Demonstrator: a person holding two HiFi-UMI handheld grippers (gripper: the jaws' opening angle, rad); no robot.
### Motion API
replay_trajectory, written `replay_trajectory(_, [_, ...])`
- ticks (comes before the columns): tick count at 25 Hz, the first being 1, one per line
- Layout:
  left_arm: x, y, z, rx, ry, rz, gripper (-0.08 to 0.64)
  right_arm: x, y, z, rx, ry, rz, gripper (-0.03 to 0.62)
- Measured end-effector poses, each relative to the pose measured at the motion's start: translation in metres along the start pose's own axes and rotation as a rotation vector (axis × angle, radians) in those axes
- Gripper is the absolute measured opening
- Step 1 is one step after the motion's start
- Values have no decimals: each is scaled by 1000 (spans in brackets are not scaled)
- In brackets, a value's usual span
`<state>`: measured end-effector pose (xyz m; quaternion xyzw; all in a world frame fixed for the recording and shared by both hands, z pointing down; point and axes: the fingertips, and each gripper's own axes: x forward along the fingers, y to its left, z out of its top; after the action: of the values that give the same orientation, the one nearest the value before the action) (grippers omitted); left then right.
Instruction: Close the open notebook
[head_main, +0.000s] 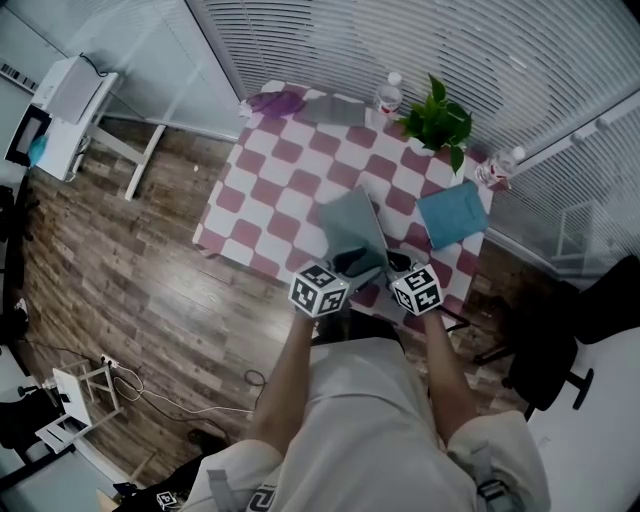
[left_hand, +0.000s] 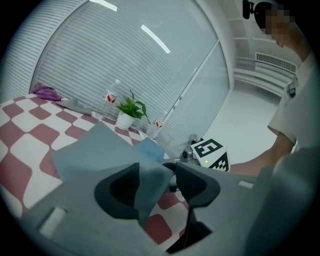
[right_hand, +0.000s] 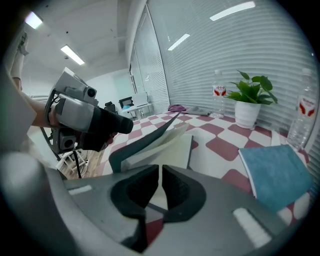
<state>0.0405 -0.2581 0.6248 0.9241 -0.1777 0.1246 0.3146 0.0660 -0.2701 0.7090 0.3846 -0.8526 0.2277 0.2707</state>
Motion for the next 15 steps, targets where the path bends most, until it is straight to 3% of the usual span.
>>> replay_trajectory(15, [-39,16,-17,-7,-19,85,210,-11,0,-33,38,81,-111,23])
